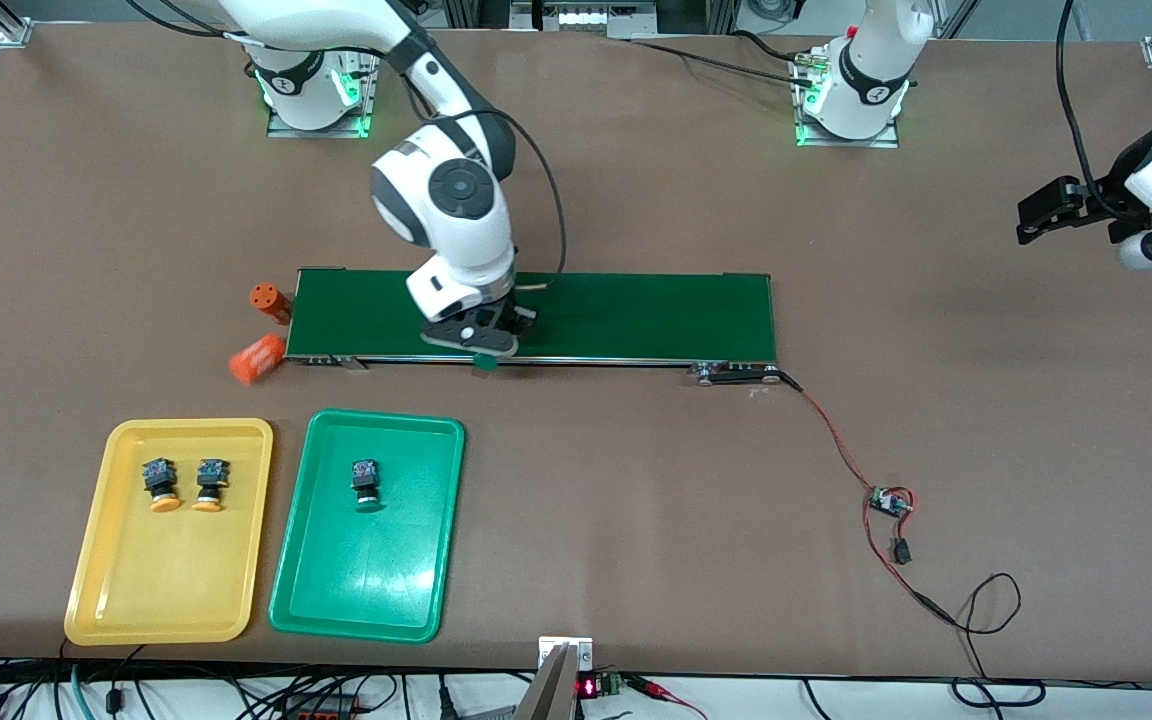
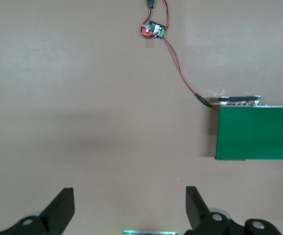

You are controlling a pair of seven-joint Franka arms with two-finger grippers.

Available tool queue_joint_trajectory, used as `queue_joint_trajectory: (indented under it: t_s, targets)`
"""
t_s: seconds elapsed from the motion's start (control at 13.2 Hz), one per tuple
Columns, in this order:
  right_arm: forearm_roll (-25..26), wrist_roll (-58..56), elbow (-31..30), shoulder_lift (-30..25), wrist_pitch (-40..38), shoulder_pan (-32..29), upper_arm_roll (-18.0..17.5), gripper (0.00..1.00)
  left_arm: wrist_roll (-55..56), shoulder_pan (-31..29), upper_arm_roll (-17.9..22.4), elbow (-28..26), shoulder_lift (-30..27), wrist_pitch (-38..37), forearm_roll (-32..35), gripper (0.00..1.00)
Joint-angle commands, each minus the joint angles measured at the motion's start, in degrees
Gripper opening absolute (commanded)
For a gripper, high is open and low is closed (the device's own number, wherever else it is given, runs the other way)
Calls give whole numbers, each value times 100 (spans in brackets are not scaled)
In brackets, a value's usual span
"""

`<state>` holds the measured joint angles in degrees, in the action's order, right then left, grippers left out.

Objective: Sort buttons by color to trays
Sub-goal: 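Grasp the second green button with the right gripper and lift it, then carry the green button into the green tray and release it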

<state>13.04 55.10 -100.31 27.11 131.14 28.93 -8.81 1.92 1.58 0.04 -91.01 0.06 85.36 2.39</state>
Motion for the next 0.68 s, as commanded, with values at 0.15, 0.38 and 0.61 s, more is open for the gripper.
queue_joint_trajectory:
  t_s: [0.15,0.38,0.61]
  targets:
    - [32,-1351,888,373,-133,-396,309,9,-113,-52,-4,189,65,-142,-72,100]
    - [32,-2010,1661,1048,68,-694,546,10,-104,-53,-4,189,65,-151,-72,100]
    - [-12,-2171,2137,1734,657,-923,608,10,-113,-53,5,189,65,-151,-72,100]
